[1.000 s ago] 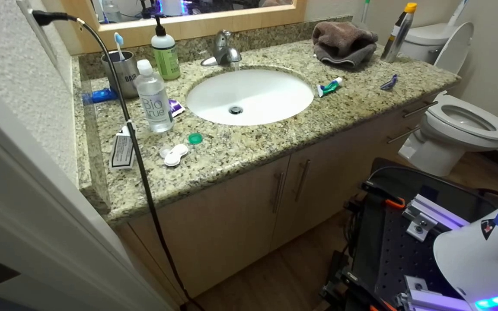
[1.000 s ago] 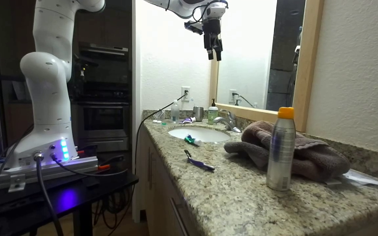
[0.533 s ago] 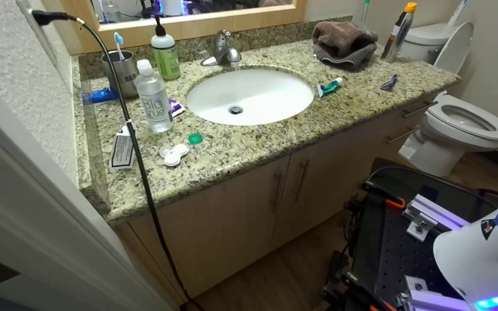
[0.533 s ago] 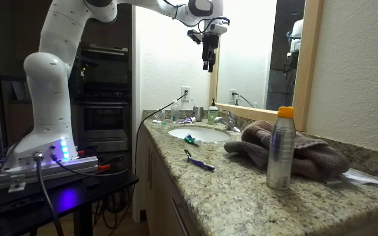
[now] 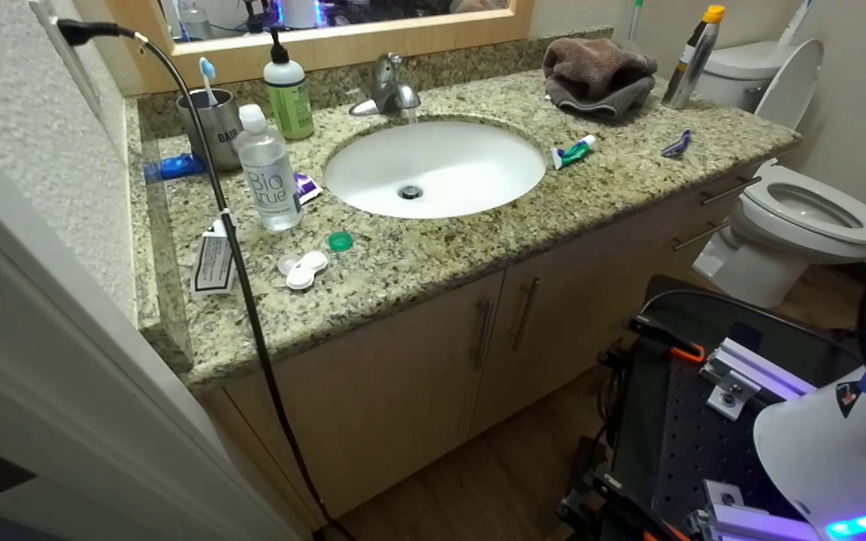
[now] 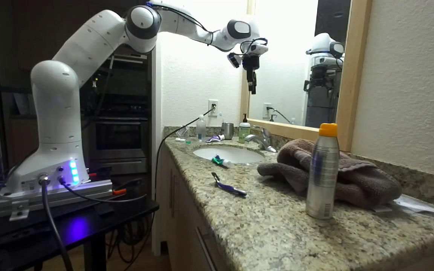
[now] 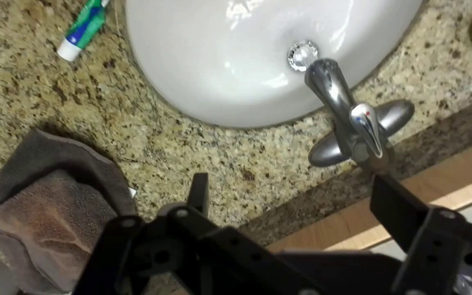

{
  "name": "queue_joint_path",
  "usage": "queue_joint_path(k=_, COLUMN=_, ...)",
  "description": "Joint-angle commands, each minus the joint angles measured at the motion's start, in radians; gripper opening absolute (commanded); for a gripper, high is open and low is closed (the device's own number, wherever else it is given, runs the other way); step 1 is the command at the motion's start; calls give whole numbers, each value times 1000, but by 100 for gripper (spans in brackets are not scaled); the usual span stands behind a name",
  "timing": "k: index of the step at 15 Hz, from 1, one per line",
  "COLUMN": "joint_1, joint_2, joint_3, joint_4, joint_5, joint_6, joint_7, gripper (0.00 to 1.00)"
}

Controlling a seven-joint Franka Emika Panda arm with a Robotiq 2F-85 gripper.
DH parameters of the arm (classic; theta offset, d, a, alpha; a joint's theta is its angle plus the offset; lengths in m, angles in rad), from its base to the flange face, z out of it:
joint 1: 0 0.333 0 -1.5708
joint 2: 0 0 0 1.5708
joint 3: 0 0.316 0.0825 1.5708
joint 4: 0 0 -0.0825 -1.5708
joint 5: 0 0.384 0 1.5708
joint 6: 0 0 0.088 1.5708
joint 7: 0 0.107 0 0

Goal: Move the silver bottle to the right side of the counter

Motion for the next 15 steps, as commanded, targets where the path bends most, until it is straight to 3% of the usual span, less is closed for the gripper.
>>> queue_joint_path(k=1, joint_1=-6, joint_2=36, joint_3=-7, joint_4=44, joint_5=-1, joint_6=5, joint_7=16, gripper=100)
queue_joint_path(k=4, joint_1=-25, joint_2=116, joint_3=-15, joint_4=137, joint_5=-1, joint_6=5, joint_7=32, gripper=100)
queue_joint_path(k=15, joint_1=6, joint_2=179, joint_3=-1, joint_4=64, joint_5=-2, joint_6=-33, joint_7=30, gripper=100)
